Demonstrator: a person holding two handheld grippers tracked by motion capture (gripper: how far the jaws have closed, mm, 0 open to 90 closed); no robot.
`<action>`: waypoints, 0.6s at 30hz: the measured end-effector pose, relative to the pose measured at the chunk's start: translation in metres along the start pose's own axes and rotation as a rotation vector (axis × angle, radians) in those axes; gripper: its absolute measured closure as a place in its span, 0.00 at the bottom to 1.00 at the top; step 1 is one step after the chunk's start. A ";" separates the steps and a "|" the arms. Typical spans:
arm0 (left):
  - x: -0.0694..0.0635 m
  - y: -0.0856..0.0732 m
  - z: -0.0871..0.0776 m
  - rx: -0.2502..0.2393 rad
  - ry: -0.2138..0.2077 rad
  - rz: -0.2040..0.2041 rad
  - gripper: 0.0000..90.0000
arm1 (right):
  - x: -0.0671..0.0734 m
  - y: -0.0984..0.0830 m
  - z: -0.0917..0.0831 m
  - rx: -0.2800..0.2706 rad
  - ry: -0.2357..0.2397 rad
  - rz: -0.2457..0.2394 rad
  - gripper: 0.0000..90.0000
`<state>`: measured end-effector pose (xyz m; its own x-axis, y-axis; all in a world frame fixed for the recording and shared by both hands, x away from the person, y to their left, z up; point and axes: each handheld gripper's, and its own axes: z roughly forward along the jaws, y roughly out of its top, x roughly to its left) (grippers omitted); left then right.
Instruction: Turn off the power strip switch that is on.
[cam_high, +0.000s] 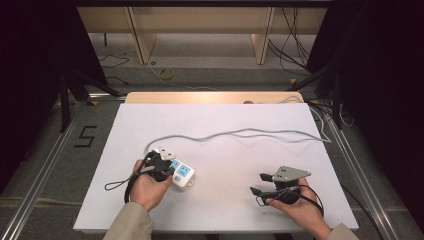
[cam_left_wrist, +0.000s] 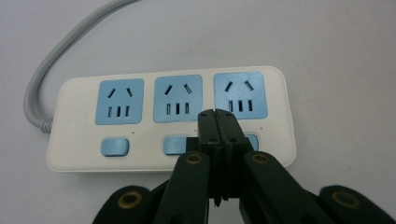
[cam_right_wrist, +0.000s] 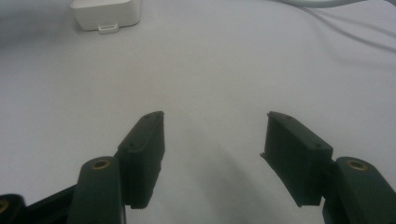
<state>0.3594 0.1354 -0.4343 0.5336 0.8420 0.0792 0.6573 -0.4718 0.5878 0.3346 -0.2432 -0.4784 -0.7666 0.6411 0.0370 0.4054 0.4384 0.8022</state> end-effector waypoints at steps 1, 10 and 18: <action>0.000 0.000 0.000 0.002 -0.001 0.001 1.00 | 0.000 0.000 0.000 0.000 0.000 0.000 0.43; -0.003 0.002 0.002 0.011 -0.006 0.009 1.00 | 0.000 0.000 0.000 -0.001 0.000 0.001 0.43; -0.005 0.003 0.003 0.020 -0.009 0.013 1.00 | 0.000 0.000 0.000 -0.002 0.001 0.000 0.43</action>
<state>0.3609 0.1289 -0.4355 0.5473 0.8332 0.0794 0.6606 -0.4883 0.5703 0.3346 -0.2434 -0.4783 -0.7670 0.6406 0.0376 0.4046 0.4372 0.8032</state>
